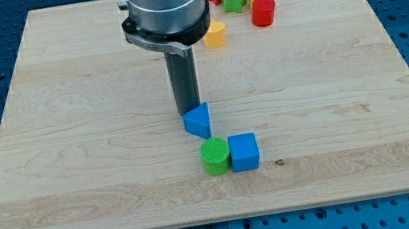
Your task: Point your arm at the red star
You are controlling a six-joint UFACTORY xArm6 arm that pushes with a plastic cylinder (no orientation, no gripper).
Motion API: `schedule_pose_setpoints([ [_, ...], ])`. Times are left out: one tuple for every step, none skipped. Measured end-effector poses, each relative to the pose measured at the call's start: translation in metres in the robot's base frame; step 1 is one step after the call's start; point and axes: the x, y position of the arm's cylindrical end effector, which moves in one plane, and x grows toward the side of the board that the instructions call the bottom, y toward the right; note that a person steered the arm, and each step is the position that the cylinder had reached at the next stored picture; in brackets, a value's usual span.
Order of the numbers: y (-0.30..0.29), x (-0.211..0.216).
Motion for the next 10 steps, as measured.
schedule_pose_setpoints([
  [0.0,0.018],
  [0.0,0.037],
  [-0.008,0.034],
  [-0.03,0.01],
  [-0.041,-0.016],
  [-0.048,-0.045],
  [-0.05,-0.072],
  [-0.051,-0.093],
  [-0.051,-0.117],
  [-0.051,-0.137],
])
